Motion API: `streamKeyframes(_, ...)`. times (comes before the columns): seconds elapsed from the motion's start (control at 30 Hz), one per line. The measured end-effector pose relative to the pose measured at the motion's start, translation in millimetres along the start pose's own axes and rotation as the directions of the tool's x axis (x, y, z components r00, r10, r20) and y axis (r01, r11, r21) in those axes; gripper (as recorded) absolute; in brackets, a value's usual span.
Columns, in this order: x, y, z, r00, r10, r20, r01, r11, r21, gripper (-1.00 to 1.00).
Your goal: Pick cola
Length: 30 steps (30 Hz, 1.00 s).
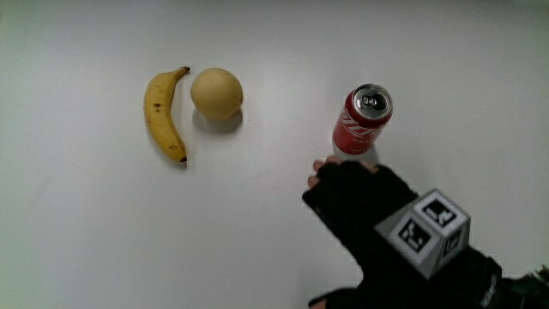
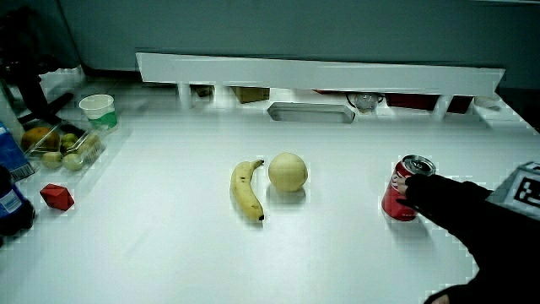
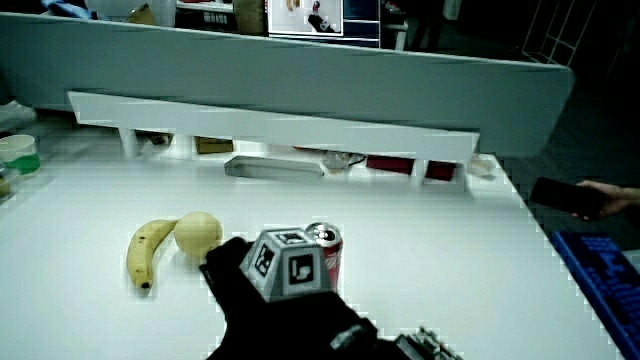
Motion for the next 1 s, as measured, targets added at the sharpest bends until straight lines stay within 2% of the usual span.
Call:
streamKeyframes(0.07,0.4,6,10.6,0.997,0.058,0.05,-0.058,0.9983,0.002,0.0)
streamKeyframes(0.1,3.9,8,12.5,0.999,-0.004,-0.042,0.003,0.9995,-0.032,0.0)
streamKeyframes(0.13,7.0,10,13.6,1.0,-0.015,-0.007,0.015,0.9998,0.014,0.0)
streamKeyframes(0.17,15.9,15,11.0,0.999,-0.046,-0.016,0.047,0.9989,0.008,0.0)
streamKeyframes(0.3,35.7,27,15.4,0.996,-0.082,-0.039,0.084,0.9959,0.033,0.0)
streamKeyframes(0.4,44.5,34,22.5,0.988,-0.107,-0.11,0.109,0.9939,0.014,0.0)
streamKeyframes(0.47,52.4,39,24.4,0.985,-0.12,-0.123,0.123,0.9923,0.015,0.0)
streamKeyframes(0.5,62.0,43,20.0,0.985,-0.138,-0.104,0.14,0.99,0.014,0.0)
streamKeyframes(0.6,71.9,48,23.1,0.974,-0.163,-0.155,0.166,0.9862,0.003,0.0)
streamKeyframes(0.77,96.0,60,19.1,0.957,-0.213,-0.196,0.213,0.9768,-0.02,0.0)
streamKeyframes(0.83,98.9,63,21.8,0.95,-0.22,-0.22,0.218,0.9754,-0.033,0.0)
streamKeyframes(0.93,108.9,70,21.4,0.944,-0.246,-0.221,0.243,0.9691,-0.043,0.0)
streamKeyframes(1.0,115.3,73,20.9,0.934,-0.26,-0.246,0.254,0.9656,-0.054,0.0)
